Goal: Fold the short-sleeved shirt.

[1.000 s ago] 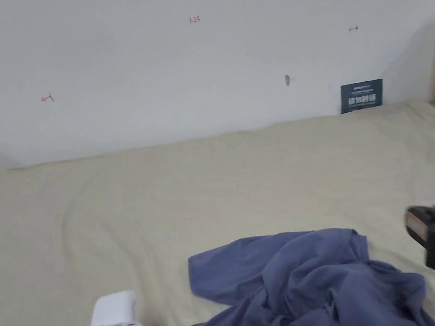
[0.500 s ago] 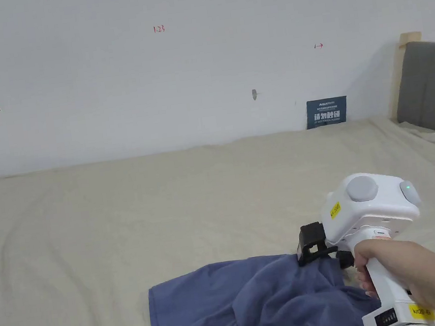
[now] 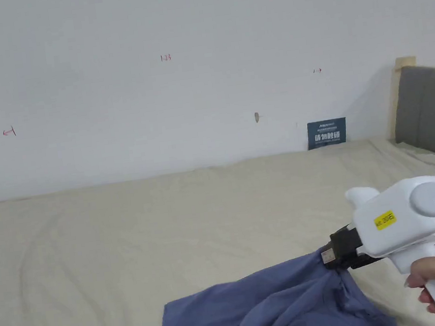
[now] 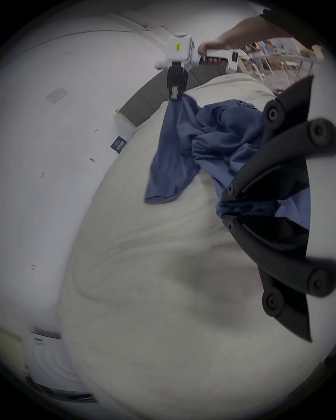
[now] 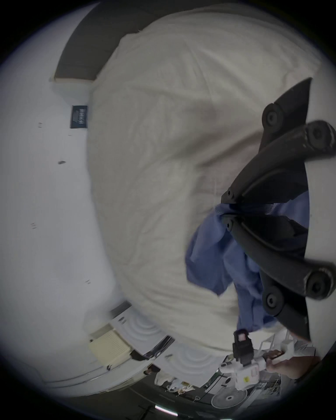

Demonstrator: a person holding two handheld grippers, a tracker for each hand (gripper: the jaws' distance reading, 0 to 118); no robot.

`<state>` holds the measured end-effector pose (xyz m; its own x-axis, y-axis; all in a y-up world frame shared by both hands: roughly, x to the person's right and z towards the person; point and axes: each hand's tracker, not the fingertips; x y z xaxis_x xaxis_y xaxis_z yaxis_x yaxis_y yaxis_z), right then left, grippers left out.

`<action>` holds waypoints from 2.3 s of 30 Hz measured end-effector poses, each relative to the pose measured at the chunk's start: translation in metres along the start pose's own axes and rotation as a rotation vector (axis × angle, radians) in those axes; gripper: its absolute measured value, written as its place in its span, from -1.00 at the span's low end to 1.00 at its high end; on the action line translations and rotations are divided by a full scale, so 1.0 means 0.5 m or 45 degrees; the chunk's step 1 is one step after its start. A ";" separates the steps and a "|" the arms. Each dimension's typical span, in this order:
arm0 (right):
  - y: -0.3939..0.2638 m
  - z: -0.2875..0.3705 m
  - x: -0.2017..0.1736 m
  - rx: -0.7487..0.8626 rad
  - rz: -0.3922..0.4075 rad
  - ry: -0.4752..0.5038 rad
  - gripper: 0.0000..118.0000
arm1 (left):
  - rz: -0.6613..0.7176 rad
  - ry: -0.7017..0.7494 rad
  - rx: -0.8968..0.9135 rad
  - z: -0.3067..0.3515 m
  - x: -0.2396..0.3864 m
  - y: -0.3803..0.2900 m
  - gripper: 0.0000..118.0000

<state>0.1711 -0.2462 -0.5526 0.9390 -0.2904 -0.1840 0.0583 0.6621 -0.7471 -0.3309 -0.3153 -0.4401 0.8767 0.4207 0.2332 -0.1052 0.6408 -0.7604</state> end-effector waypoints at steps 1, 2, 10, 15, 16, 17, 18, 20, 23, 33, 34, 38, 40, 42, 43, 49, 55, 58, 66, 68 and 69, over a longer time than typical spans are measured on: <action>0.003 0.041 -0.007 0.023 0.004 0.017 -0.89 | -0.032 0.034 0.006 0.022 0.008 0.018 -0.83; 0.007 0.087 -0.016 0.065 0.010 0.048 -0.89 | -0.052 0.048 0.022 0.046 0.015 0.039 -0.83; 0.083 0.358 -0.117 0.251 0.148 0.044 -0.89 | -0.113 0.040 0.227 0.265 0.108 0.236 -0.83; 0.175 0.442 -0.135 0.357 0.116 -0.073 -0.89 | -0.177 0.078 0.385 0.354 0.178 0.365 -0.83; 0.196 0.447 -0.131 0.376 0.109 -0.074 -0.89 | -0.178 0.077 0.395 0.365 0.189 0.386 -0.83; 0.216 0.459 -0.138 0.393 0.115 -0.078 -0.89 | -0.197 0.085 0.409 0.373 0.198 0.413 -0.83; 0.234 0.468 -0.146 0.424 0.125 -0.094 -0.89 | -0.234 0.099 0.453 0.382 0.210 0.434 -0.83; 0.280 0.475 -0.159 0.468 0.148 -0.144 -0.89 | -0.280 0.156 0.519 0.396 0.235 0.480 -0.83; 0.351 0.475 -0.196 0.530 0.237 -0.331 -0.89 | -0.283 0.199 0.597 0.404 0.263 0.546 -0.83; 0.499 0.422 -0.223 0.682 0.228 -0.445 -0.89 | -0.301 0.252 0.750 0.365 0.283 0.682 -0.83; 0.502 0.411 -0.225 0.681 0.239 -0.446 -0.89 | -0.303 0.259 0.746 0.353 0.278 0.681 -0.83; 0.470 0.339 -0.211 0.626 0.266 -0.393 -0.89 | -0.329 0.290 0.669 0.281 0.247 0.652 -0.83; 0.429 0.288 -0.193 0.588 0.261 -0.381 -0.89 | -0.280 0.252 0.606 0.242 0.217 0.612 -0.83; 0.372 0.228 -0.163 0.507 0.215 -0.313 -0.89 | -0.227 0.233 0.509 0.193 0.186 0.555 -0.83; 0.346 0.201 -0.147 0.459 0.188 -0.280 -0.89 | -0.220 0.217 0.466 0.169 0.170 0.526 -0.83; 0.092 0.066 -0.068 0.208 0.151 -0.219 -0.89 | -0.294 0.201 0.100 0.026 0.078 0.312 -0.83; -0.170 0.088 -0.037 0.122 0.095 -0.125 -0.89 | -0.216 0.056 -0.041 0.029 0.035 0.087 -0.83; -0.276 0.161 -0.040 0.198 0.109 -0.087 -0.89 | -0.184 0.075 -0.047 0.080 0.030 0.013 -0.83; -0.389 0.347 -0.051 0.190 0.137 -0.022 -0.89 | -0.180 0.025 -0.056 0.247 0.044 -0.056 -0.83; -0.405 0.362 -0.046 0.154 0.141 -0.028 -0.89 | -0.177 0.011 -0.084 0.264 0.045 -0.061 -0.83; -0.411 0.363 -0.044 0.129 0.143 -0.027 -0.89 | -0.184 0.017 -0.091 0.268 0.049 -0.066 -0.83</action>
<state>0.2002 -0.2503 -0.2790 0.9484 -0.1967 -0.2486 -0.0146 0.7563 -0.6541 -0.3688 -0.2400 -0.3280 0.8865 0.3185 0.3357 0.0559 0.6464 -0.7609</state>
